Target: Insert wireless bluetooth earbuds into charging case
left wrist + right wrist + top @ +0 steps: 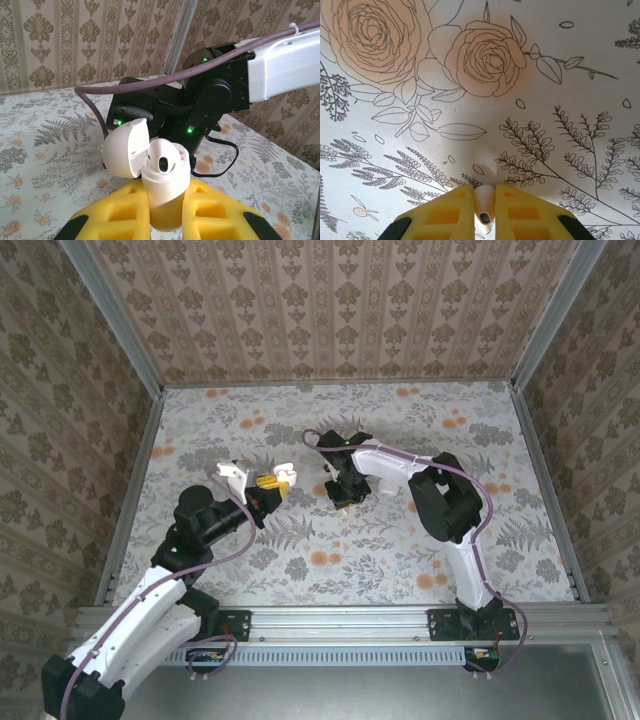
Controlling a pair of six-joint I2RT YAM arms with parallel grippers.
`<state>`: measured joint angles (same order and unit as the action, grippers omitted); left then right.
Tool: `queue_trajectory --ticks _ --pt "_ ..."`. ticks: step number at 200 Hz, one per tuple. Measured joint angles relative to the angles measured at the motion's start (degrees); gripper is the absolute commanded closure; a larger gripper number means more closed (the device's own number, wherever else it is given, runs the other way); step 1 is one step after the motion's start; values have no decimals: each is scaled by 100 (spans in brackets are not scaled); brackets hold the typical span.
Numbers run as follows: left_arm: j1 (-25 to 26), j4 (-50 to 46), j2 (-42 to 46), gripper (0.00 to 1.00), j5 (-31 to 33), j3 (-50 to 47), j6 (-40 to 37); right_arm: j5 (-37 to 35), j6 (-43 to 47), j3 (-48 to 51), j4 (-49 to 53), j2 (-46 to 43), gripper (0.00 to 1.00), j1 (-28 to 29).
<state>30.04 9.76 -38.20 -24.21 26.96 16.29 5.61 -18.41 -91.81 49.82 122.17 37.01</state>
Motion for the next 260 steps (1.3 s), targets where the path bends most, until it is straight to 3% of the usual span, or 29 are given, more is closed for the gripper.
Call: queue_trajectory --ticks 47,104,178,260 --pt "0 2 0 100 0 0 0 70 -310 474 -330 -704 88 0" --pt "42 114 -103 100 -2 0 33 2 -883 970 -946 -2149 88 0" --pt "323 739 -564 100 22 44 186 -214 -1703 1779 -2470 -4168 88 190" --pt "704 1182 -879 100 284 175 216 -387 -2120 2262 -4131 -4920 87 756"
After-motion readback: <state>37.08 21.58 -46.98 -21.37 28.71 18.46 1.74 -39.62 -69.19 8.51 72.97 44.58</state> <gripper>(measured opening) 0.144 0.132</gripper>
